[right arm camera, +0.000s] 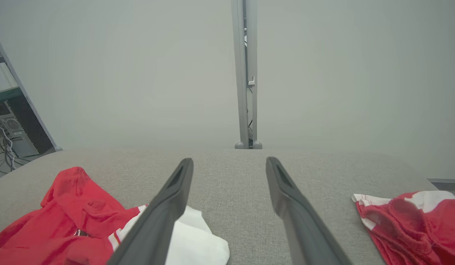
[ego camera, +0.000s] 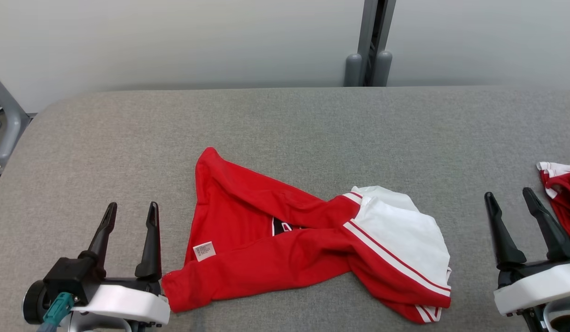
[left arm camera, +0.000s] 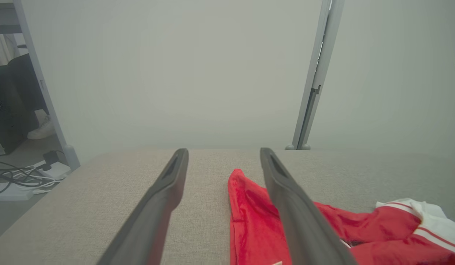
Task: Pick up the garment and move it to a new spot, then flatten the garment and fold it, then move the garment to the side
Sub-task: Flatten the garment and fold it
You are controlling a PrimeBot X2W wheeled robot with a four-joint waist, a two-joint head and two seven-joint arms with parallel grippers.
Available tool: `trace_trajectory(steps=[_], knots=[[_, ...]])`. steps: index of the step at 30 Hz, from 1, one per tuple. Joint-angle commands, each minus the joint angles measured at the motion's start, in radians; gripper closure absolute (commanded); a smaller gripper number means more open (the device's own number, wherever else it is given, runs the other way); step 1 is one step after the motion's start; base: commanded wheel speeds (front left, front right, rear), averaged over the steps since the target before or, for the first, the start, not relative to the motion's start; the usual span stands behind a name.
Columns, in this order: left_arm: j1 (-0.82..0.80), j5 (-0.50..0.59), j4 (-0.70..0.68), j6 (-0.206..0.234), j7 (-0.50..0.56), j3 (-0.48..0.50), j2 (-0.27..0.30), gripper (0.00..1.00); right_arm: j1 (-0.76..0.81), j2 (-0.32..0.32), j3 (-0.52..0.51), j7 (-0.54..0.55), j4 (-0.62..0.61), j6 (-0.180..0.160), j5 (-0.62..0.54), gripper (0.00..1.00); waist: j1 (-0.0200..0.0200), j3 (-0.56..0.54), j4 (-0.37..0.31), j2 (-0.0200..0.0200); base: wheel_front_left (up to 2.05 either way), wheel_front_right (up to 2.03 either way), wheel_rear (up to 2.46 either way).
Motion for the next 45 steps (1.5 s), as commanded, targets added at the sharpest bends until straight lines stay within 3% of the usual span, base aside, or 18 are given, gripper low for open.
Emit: trace_trajectory(steps=[1, 16, 22, 32, 43, 45], knots=[[0.01, 0.006, -0.006, 0.008, 0.004, -0.002, 0.01, 0.0, -0.002, 0.005, -0.004, 0.002, -0.014, 0.0, -0.011, 0.0, 0.0, -0.008, 0.006, -0.0001, 0.0, 0.0, 0.0], [0.005, -0.008, -0.024, 0.005, 0.026, -0.02, 0.01, 0.0, 0.016, 0.028, -0.011, 0.025, -0.048, 0.0, -0.03, 0.0, 0.0, 0.007, 0.017, -0.0001, 0.0, 0.0, 0.0], [0.007, -0.052, 0.008, -0.004, 0.106, -0.031, 0.007, 0.0, 0.002, 0.022, -0.003, 0.03, -0.045, 0.0, -0.018, 0.0, 0.0, 0.031, 0.01, -0.0001, 0.0, 0.0, 0.0], [0.039, -0.197, 0.161, -0.083, 0.239, -0.053, -0.018, 0.0, -0.012, 0.019, 0.013, 0.033, -0.033, 0.0, -0.007, 0.0, 0.0, 0.083, -0.001, -0.0001, 0.0, 0.0, 0.0], [-0.014, -0.263, 0.3, -0.158, 0.222, -0.041, -0.042, 0.0, -0.032, 0.009, 0.024, 0.035, -0.028, 0.0, 0.001, 0.0, 0.0, 0.117, -0.007, -0.0001, 0.0, 0.0, 0.0], [-0.025, -0.274, 0.324, -0.176, 0.229, -0.043, -0.045, 0.78, -0.034, 0.007, 0.023, 0.033, -0.026, 0.0, 0.004, 0.0, 0.0, 0.12, -0.01, -0.0001, 0.0, 0.0, 0.0]])
